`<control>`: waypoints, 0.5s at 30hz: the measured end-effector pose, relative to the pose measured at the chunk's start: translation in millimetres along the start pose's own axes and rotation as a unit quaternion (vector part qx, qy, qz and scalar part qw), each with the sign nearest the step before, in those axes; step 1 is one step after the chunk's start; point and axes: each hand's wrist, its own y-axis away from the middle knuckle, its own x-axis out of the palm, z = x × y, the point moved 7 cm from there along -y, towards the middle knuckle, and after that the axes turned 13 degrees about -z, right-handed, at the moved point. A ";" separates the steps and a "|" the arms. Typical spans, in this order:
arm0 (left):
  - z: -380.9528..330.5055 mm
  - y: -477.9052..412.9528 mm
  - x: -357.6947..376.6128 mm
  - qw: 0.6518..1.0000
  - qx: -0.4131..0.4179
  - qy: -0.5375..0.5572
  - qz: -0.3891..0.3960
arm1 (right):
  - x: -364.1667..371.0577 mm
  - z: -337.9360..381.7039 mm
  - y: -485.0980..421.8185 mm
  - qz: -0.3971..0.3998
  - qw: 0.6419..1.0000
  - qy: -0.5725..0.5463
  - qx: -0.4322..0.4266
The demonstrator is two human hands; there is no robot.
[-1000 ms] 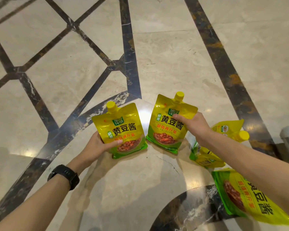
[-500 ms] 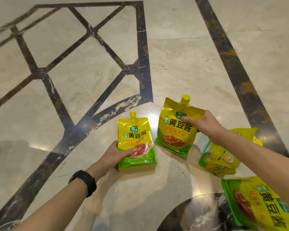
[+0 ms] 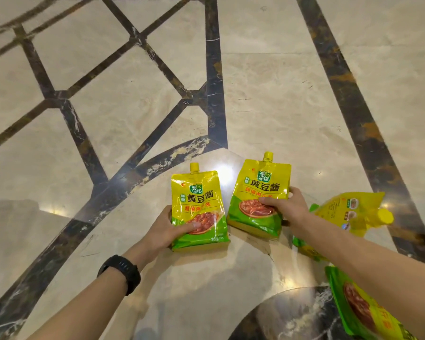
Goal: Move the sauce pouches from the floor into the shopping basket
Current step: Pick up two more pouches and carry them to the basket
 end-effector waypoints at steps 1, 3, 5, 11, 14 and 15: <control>1.2 -0.3 -0.1 1.000 -0.001 0.009 -0.004 | -0.7 -8.0 1.1 -0.006 1.000 -0.006 0.021; 3.0 -0.2 -0.4 1.000 0.000 0.024 -0.013 | 0.2 -19.1 3.6 -0.005 0.999 -0.003 0.053; 3.5 0.5 -0.2 0.999 0.002 0.034 -0.015 | -0.3 -28.6 6.1 0.001 0.997 -0.007 0.075; 4.3 -1.4 0.4 0.998 -0.006 0.055 -0.018 | 11.1 -33.4 12.8 0.092 0.995 -0.016 0.043; 0.8 -3.3 -0.3 0.999 -0.003 0.051 -0.011 | 16.2 -29.3 15.2 0.093 0.995 -0.031 0.025; -0.4 -4.2 -1.1 0.999 -0.004 0.051 -0.006 | 17.4 -28.6 15.4 0.095 0.995 -0.030 0.025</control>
